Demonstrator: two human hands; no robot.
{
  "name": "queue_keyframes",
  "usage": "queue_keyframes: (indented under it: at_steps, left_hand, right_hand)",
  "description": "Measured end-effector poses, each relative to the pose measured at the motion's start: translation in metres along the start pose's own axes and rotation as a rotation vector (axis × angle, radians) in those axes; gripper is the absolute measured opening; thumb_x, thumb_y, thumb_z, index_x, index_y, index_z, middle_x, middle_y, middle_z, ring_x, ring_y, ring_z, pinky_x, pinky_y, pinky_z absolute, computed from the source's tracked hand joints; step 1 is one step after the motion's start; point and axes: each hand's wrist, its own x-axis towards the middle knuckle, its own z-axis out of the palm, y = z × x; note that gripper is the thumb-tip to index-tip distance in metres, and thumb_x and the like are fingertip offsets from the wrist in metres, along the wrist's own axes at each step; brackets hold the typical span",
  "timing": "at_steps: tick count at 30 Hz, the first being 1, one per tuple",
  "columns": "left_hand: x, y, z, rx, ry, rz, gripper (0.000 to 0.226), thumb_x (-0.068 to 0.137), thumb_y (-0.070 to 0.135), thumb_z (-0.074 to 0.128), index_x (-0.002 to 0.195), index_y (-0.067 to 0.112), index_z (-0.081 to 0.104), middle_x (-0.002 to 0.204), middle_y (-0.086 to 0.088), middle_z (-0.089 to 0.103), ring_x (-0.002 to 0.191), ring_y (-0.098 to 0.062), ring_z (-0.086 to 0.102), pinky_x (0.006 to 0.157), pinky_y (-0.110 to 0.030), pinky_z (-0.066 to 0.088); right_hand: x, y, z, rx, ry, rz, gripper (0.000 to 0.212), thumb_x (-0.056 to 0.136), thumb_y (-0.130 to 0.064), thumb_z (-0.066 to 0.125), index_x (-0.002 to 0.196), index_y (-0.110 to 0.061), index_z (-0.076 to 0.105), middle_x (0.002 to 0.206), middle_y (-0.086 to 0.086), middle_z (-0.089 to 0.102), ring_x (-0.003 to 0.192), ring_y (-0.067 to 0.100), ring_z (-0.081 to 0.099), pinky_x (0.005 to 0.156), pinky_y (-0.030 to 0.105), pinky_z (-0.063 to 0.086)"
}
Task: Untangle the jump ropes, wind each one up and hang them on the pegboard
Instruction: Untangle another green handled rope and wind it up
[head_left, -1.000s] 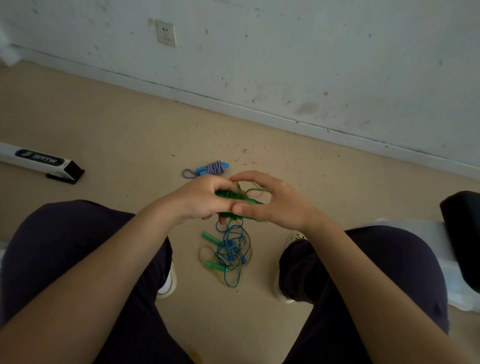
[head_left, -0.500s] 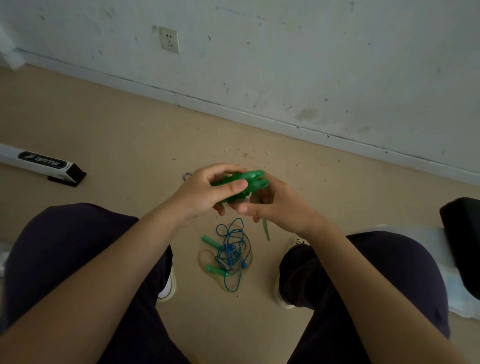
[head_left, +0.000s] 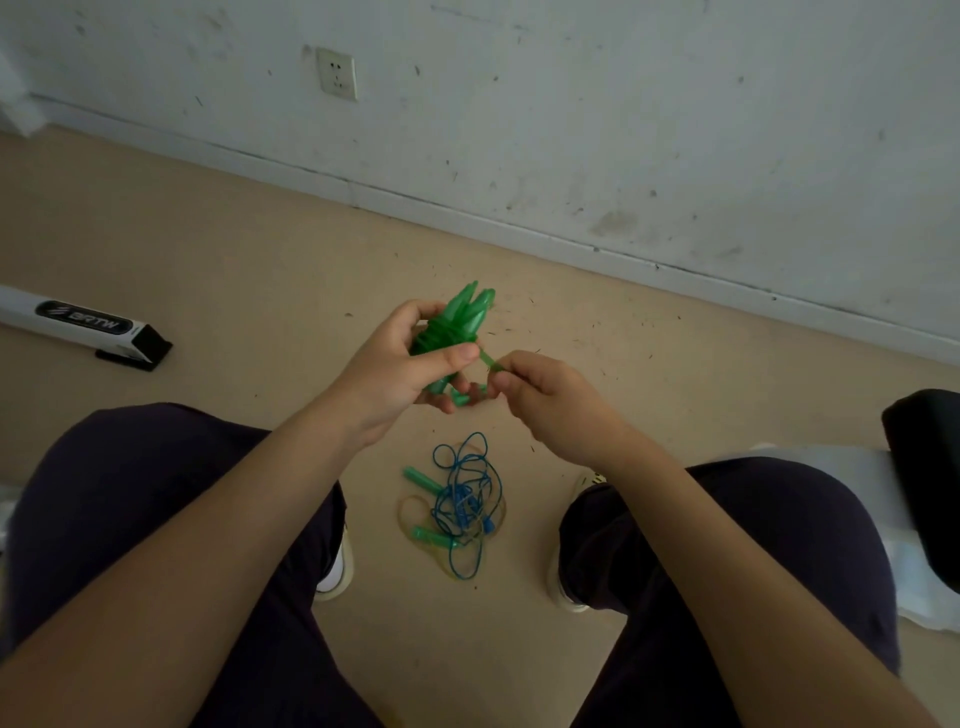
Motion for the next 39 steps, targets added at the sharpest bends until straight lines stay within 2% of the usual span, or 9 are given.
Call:
queue_keyframes:
  at_steps: [5,10,14,17,25,30,34,37,39]
  left_hand:
    - [0.002,-0.008,0.004,0.112,0.063,0.060,0.048,0.090,0.009,0.070,0.135,0.015,0.055,0.105,-0.017,0.069,0.066,-0.017,0.065,0.049,-0.030,0.051]
    - [0.006,-0.011,0.002,0.232,0.095,0.010,0.046,0.088,0.017,0.074,0.131,0.018,0.060,0.092,-0.006,0.072,0.061,-0.018,0.068,0.051,-0.030,0.052]
    - [0.006,-0.011,-0.002,0.267,0.027,-0.068,0.052,0.084,0.017,0.078,0.133,0.017,0.061,0.087,-0.001,0.073,0.057,-0.018,0.067,0.059,-0.033,0.057]
    - [0.006,-0.014,-0.003,0.302,-0.028,-0.122,0.058,0.082,0.013,0.079,0.136,0.014,0.057,0.086,-0.003,0.069,0.056,-0.019,0.064,0.053,-0.031,0.052]
    - [0.003,-0.009,-0.001,0.415,-0.355,-0.211,0.038,0.082,0.013,0.079,0.119,0.017,0.069,0.089,-0.013,0.069,0.059,-0.022,0.063,0.050,-0.028,0.047]
    - [-0.003,-0.007,0.004,0.423,-0.412,-0.213,0.027,0.082,0.016,0.078,0.107,0.014,0.068,0.081,-0.005,0.068,0.061,-0.020,0.058,0.048,-0.026,0.040]
    - [-0.006,-0.008,0.009,0.411,-0.354,-0.209,0.030,0.072,0.041,0.079,0.092,0.021,0.070,0.078,-0.003,0.071,0.054,-0.009,0.057,0.048,-0.020,0.041]
    - [-0.009,-0.010,0.010,0.440,-0.325,-0.180,0.017,0.082,0.035,0.077,0.095,0.024,0.073,0.077,-0.003,0.073,0.052,-0.007,0.060,0.049,-0.020,0.045]
    - [-0.009,-0.010,0.010,0.441,-0.318,-0.180,0.016,0.083,0.032,0.077,0.098,0.025,0.074,0.081,-0.005,0.075,0.054,-0.015,0.062,0.048,-0.023,0.045]
  right_hand:
    - [0.000,-0.007,0.000,-0.115,0.033,-0.042,0.026,0.101,-0.032,0.050,0.089,-0.016,0.066,0.060,-0.009,0.046,0.049,0.003,0.038,0.049,0.015,0.032]
    - [-0.002,-0.002,0.000,-0.210,0.023,-0.136,0.020,0.101,-0.022,0.050,0.090,-0.010,0.063,0.072,0.000,0.057,0.065,0.014,0.050,0.063,0.030,0.041]
    - [-0.002,0.005,-0.004,-0.240,0.029,-0.211,0.017,0.099,-0.017,0.054,0.089,-0.008,0.064,0.072,-0.008,0.054,0.067,0.007,0.049,0.066,0.027,0.041]
    - [0.001,0.011,-0.008,-0.252,0.113,-0.331,0.013,0.095,-0.016,0.061,0.090,-0.008,0.069,0.077,-0.007,0.058,0.074,0.012,0.054,0.071,0.027,0.045]
    - [0.001,0.009,-0.006,-0.204,0.179,-0.432,0.013,0.084,-0.025,0.072,0.084,-0.012,0.073,0.079,-0.003,0.060,0.072,0.008,0.056,0.065,0.023,0.045]
    - [0.001,0.007,-0.005,-0.051,0.156,-0.285,0.013,0.081,-0.025,0.078,0.081,-0.014,0.071,0.075,0.002,0.064,0.070,0.017,0.059,0.063,0.032,0.048]
    - [0.000,0.005,-0.004,0.089,0.100,-0.200,0.014,0.084,-0.024,0.076,0.082,-0.011,0.073,0.075,0.006,0.069,0.069,0.023,0.064,0.064,0.037,0.053]
    - [0.001,0.005,-0.005,0.118,0.094,-0.137,0.010,0.086,-0.022,0.074,0.086,-0.013,0.074,0.070,0.007,0.067,0.059,0.026,0.058,0.057,0.038,0.050]
    - [0.002,0.006,-0.010,0.244,0.136,-0.066,0.012,0.086,-0.019,0.074,0.087,-0.008,0.072,0.063,0.004,0.061,0.049,0.018,0.049,0.050,0.031,0.045]
